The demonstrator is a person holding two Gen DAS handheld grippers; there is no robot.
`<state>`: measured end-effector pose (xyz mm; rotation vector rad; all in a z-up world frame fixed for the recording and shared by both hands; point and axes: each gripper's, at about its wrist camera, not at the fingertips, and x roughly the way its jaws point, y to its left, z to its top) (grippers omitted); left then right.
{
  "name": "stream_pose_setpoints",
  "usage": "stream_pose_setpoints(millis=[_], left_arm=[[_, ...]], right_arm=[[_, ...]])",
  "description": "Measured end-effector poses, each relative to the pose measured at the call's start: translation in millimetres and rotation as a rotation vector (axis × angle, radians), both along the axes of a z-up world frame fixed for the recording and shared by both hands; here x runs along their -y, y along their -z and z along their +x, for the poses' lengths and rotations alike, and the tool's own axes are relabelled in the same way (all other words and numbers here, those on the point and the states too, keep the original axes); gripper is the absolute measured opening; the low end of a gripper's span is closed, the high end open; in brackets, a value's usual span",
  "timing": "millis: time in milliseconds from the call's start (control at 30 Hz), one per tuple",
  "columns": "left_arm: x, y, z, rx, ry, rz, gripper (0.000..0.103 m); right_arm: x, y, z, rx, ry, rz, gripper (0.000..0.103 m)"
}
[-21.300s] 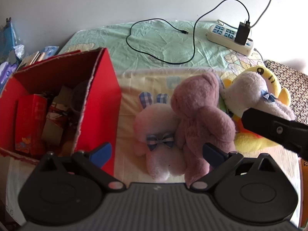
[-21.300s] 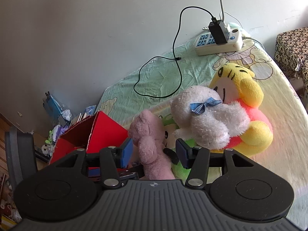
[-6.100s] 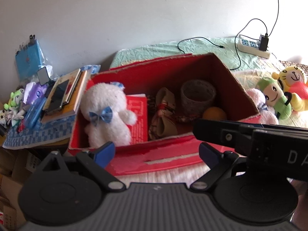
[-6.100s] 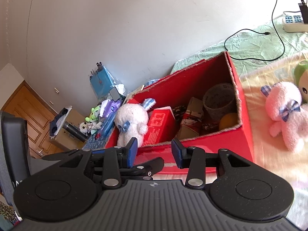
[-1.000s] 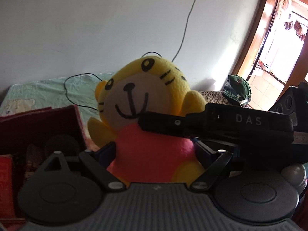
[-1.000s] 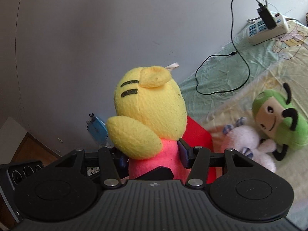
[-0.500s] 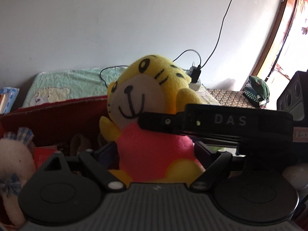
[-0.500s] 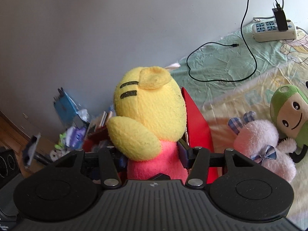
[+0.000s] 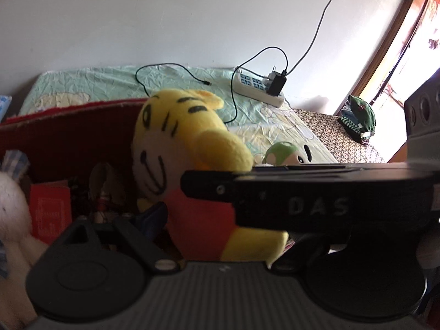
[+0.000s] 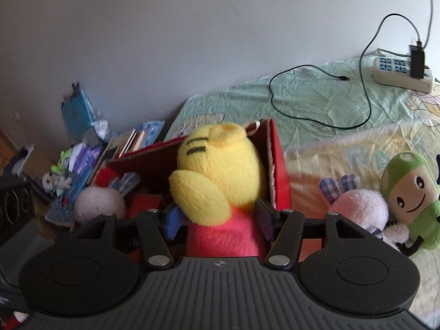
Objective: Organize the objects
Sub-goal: 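Carry the yellow tiger plush over the red box with the right gripper, then lower the yellow tiger into the red box and open the right gripper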
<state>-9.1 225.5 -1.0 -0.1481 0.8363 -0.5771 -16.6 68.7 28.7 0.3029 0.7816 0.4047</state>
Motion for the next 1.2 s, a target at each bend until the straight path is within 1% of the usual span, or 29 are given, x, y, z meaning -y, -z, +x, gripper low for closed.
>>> stream_pose_setpoints(millis=[133, 233, 300, 400, 600, 700, 967, 1067, 1200], left_arm=[[3.8, 6.3, 4.1, -0.023, 0.008, -0.008, 0.087], [4.1, 9.0, 6.0, -0.029, 0.007, -0.018, 0.089], [4.6, 10.7, 9.1, -0.035, 0.004, -0.017, 0.089], [4.7, 13.6, 15.1, -0.057, -0.003, -0.013, 0.094], [6.2, 19.4, 21.0, -0.088, -0.015, 0.011, 0.096], [8.3, 18.7, 21.5, -0.096, -0.026, 0.028, 0.096], [10.4, 17.6, 23.6, -0.134, -0.052, 0.052, 0.098], [10.3, 18.8, 24.6, -0.150, -0.063, 0.056, 0.099], [10.0, 18.8, 23.7, -0.157, -0.071, 0.063, 0.100]], right_arm=[[9.9, -2.9, 1.4, 0.028, 0.052, 0.055, 0.055], [15.6, -0.5, 3.6, 0.025, 0.080, 0.103, 0.053], [17.7, 2.4, 5.6, 0.019, 0.081, 0.129, 0.053], [16.5, 8.9, 9.8, -0.007, 0.067, 0.128, 0.046], [22.4, 16.6, 12.4, -0.023, 0.061, 0.187, 0.043], [25.3, 18.3, 11.0, -0.011, 0.062, 0.209, 0.043], [22.1, 18.5, 7.7, 0.021, 0.059, 0.182, 0.043], [21.9, 18.7, 6.9, 0.020, 0.058, 0.182, 0.043], [25.8, 19.8, 7.0, -0.003, 0.056, 0.212, 0.045]])
